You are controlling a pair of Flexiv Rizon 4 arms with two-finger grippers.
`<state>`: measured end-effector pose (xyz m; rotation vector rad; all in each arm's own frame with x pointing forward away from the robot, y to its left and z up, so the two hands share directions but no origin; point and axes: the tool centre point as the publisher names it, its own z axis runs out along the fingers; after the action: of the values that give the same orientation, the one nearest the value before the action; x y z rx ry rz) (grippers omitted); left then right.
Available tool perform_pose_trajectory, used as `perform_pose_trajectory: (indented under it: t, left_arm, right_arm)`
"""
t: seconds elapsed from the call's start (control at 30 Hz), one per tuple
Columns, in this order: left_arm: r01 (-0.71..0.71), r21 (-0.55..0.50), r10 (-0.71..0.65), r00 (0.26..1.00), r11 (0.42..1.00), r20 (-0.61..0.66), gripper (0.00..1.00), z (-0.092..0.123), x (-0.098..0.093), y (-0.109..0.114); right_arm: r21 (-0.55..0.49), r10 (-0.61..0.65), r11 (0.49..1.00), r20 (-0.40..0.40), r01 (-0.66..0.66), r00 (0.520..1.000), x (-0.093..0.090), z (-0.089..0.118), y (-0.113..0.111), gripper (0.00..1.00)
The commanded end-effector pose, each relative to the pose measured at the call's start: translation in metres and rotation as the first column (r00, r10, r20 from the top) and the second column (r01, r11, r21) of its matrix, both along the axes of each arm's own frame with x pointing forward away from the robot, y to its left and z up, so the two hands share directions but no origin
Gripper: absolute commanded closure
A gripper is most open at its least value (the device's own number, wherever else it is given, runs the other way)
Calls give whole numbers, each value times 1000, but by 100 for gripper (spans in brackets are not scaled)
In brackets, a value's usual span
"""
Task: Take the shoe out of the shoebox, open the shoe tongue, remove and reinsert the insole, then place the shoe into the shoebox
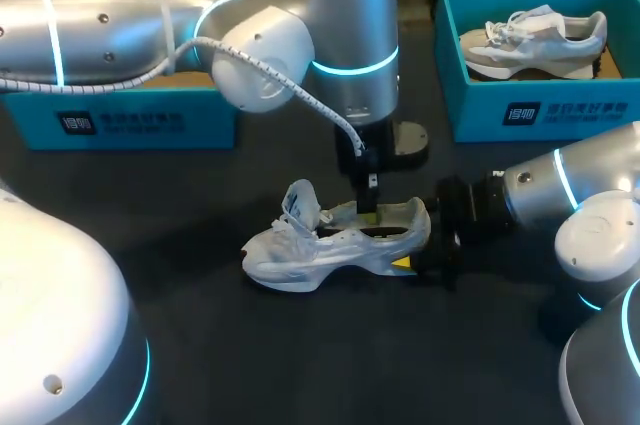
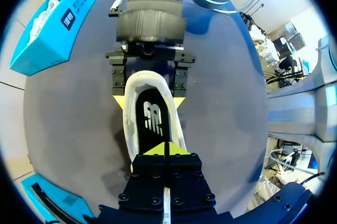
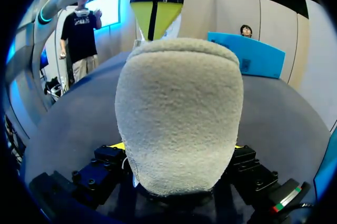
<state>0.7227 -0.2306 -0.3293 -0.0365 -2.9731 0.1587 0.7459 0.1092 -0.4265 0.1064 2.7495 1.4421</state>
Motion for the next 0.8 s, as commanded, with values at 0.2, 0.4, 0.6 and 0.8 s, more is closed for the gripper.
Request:
perform_pose_trajectory:
  t: [0.2,0.4,0.6,0.8]
  left_arm:
    - [4,-17,-5,1000,1000,-21,100,-38,6,-16]
    - [22,-3,-23,998,1000,-57,100,-50,5,-16]
    - [45,13,-44,995,999,-85,100,-57,-1,-12]
    - [74,13,-72,992,997,-102,100,-63,-8,-12]
  right_arm:
    - [-5,-2,1000,1,2,1000,1,-6,3,100]
    - [-5,-2,1000,1,2,1000,1,-6,3,100]
    - [-5,-2,1000,1,2,1000,1,-6,3,100]
    - [-5,-2,1000,1,2,1000,1,-6,3,100]
